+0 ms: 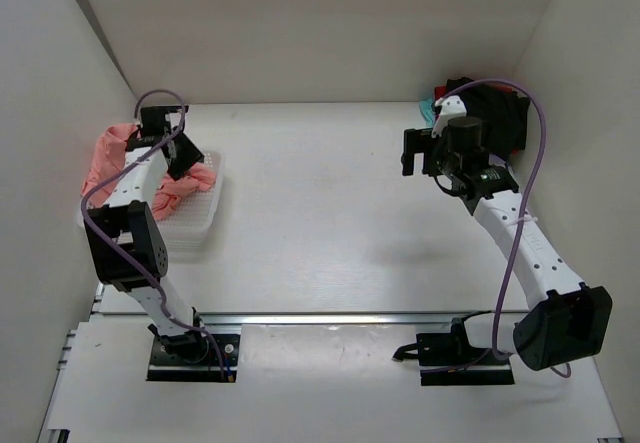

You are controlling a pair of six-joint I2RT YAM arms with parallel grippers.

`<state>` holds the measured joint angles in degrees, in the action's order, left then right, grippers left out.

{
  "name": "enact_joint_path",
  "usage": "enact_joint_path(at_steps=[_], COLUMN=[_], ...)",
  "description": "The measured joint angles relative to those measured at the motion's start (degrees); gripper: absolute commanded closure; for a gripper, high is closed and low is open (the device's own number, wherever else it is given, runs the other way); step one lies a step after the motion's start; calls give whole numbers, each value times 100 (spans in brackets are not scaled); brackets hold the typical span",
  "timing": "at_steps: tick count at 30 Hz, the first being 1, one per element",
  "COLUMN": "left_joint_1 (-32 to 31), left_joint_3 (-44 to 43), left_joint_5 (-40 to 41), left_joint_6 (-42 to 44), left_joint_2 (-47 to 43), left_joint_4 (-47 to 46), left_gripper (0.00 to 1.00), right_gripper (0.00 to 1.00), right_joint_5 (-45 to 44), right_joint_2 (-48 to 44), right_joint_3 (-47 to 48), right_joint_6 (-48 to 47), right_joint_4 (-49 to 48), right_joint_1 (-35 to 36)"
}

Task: Fold and stack the t-shirts
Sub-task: Grab crumpled tshirt from bin with the left arm

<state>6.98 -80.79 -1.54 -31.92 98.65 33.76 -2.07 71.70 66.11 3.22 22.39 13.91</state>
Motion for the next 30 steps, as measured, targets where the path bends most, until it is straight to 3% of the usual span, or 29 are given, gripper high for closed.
enact_joint_path(at_steps=[4,18,20,23,30], left_joint_1=[181,190,195,214,289], left_joint_3=[621,1154,1150,1115,730], left_joint_5=[542,1473,1537,1611,1552], left_joint_6=[-153,-85,-87,-76,-205], left_joint_2=[4,448,699,1038,986], left_joint_4=[-168,-1001,-1049,-1069,-938], left_gripper=[33,35,40,100,100], right_gripper=[1,1,0,1,0], right_joint_5=[4,61,68,76,105], right_joint_2=[-46,-140,-140,-140,-140], right_joint_3=[-55,-227,-227,-227,-227], right_joint_6=[-2,-42,-42,-44,-39], right_joint_4=[111,251,251,256,297], right_joint_1=[-256,-450,-468,-468,-457])
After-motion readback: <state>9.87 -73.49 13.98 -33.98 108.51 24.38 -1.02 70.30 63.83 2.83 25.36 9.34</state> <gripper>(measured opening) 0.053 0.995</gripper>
